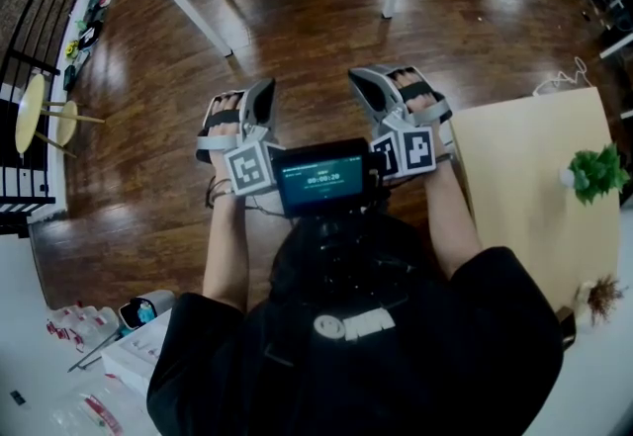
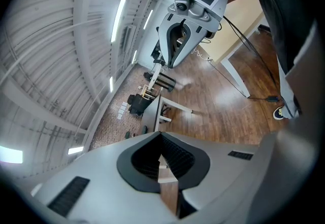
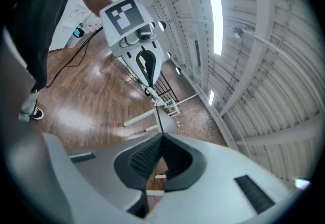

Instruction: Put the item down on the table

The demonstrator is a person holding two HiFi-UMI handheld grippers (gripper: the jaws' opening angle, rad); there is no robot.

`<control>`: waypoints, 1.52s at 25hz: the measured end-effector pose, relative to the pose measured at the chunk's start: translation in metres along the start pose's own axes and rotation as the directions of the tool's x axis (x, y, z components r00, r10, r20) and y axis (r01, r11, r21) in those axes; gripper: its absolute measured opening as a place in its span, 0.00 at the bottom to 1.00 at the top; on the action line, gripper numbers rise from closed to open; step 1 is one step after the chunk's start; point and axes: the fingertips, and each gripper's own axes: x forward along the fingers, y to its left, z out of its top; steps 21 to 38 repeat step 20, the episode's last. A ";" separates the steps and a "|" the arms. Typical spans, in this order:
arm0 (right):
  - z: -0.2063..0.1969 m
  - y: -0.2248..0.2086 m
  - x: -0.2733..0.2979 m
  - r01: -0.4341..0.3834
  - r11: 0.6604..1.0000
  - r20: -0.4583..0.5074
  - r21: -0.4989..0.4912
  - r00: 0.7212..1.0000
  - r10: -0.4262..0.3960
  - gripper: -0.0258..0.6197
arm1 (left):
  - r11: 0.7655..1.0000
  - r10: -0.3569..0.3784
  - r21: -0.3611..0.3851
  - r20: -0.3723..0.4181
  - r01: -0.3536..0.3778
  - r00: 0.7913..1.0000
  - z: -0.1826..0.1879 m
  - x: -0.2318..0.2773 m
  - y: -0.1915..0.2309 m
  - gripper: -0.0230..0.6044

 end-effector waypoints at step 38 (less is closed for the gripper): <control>-0.001 0.006 0.002 -0.017 1.000 -0.003 -0.023 1.000 0.017 0.04 | 1.000 0.005 0.006 -0.002 -0.005 1.000 -0.001 -0.002 0.000 0.04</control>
